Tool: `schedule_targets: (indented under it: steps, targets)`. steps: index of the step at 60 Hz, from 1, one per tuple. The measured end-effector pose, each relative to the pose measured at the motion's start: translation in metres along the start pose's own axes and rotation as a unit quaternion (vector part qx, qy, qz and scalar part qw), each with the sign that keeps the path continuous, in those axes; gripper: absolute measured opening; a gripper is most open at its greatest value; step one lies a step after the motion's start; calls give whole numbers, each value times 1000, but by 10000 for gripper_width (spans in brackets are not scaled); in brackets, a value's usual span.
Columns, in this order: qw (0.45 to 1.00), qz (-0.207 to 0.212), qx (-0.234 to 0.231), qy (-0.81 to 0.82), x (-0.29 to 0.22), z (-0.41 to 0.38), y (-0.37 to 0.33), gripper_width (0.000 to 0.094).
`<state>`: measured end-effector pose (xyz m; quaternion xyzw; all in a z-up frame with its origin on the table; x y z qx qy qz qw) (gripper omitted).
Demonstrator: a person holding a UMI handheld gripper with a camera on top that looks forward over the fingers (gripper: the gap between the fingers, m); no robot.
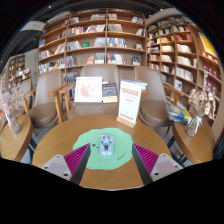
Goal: Arrange mouse
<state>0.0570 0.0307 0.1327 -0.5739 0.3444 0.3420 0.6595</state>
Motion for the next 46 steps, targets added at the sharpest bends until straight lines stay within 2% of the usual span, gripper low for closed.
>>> schedule_targets:
  steps: [8,20,33,46]
  targets:
    - [1000,22,-4,10,9,9,-79,853]
    - [1000,20,-1,8,48,24,-155,854]
    - [1000,16,8,-10,83,25,-179,853]
    - [1000,17,7,-12,91,30,-186,856]
Point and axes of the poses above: the point between the fingertips, and its own axes, seen from behind it with the camera up: z to the right, x down, y forward, the way the camera looks, the point moved 6 cm from there along -y, backward, against the way the camera looks, and after that the axes turned 5 degrees about -y, right-handed, at the moved point
